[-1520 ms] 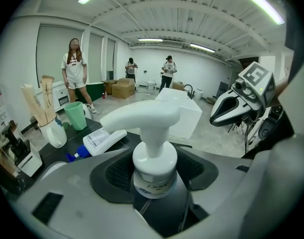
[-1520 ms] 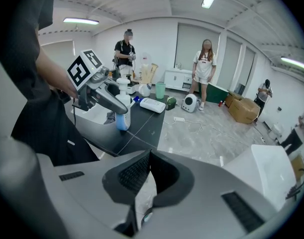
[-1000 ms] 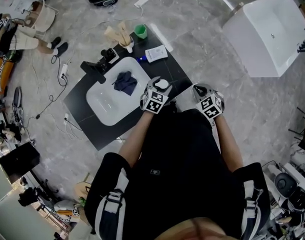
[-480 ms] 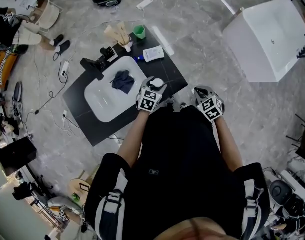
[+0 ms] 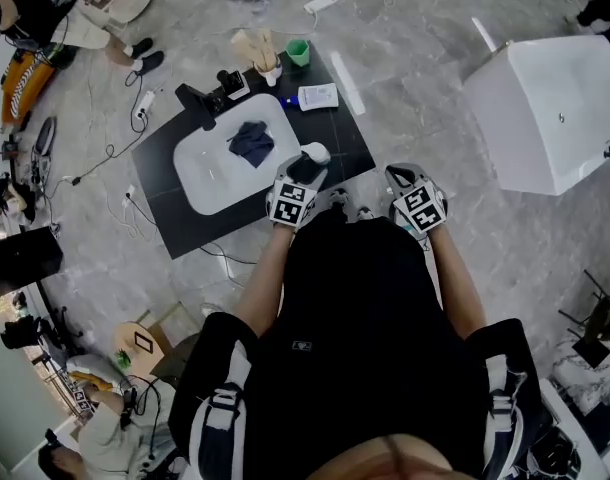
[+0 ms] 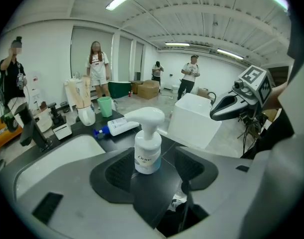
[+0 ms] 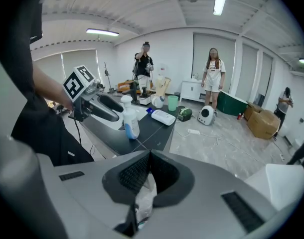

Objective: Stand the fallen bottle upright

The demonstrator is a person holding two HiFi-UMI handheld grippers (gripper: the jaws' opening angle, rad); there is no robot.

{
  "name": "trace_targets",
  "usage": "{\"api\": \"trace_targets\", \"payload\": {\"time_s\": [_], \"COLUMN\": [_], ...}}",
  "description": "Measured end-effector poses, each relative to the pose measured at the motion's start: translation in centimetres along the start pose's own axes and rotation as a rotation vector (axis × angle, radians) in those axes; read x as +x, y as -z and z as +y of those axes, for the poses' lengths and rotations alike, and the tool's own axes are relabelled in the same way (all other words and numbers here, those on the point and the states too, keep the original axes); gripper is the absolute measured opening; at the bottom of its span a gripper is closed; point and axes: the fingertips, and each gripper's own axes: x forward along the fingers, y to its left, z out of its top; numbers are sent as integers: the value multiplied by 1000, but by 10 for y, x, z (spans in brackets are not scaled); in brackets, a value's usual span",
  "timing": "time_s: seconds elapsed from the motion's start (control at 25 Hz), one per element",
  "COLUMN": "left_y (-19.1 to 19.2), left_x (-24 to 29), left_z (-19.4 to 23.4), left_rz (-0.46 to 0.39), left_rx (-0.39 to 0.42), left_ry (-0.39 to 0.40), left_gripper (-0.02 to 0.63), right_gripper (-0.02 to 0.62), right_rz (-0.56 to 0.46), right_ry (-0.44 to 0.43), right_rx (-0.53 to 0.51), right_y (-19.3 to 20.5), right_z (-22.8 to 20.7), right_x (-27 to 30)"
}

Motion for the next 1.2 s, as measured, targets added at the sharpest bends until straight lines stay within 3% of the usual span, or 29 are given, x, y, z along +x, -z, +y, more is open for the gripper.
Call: {"api": "trace_targets", "payload": {"time_s": [0.12,0.16,0.24,0.28,0.44,0.8,0.96,1.2], "left_y": [-3,-4,-5,-5,-7,-2,1,22], "left_x": [-26,-37,-57,-66,-94,-135,-146,-170], "left_z": [2,4,8,9,11,65,100,116], "left_rz": [-47,-66,-114,-138,-202,-279,-283,-285], "left_rx": [-31,-37,-58,-76,-129,-140,-150,-224], "left_ry": [-59,-82,-111,-113,-128,-151,-165,-206], "left_gripper": [220,182,39,23,17,17,17,17], "right_gripper": [60,60,60,60,60,60,60,60], "right_rz": [-26,-36,-54,-61,-73,-56,-43,-1], "right_ry": [-31,-44,-66,-74,-101,-66,-49,-91], "right_rx": [-21,-27,-39,-44,-78,-119,-141,-251], "right_y": [-14,-18,-26,-29,-44,-81,-102,-133], "right_z": [3,5,9,11,19,24,14,10], "right_x": [-1,1,7,10,23,63,91,127]}}
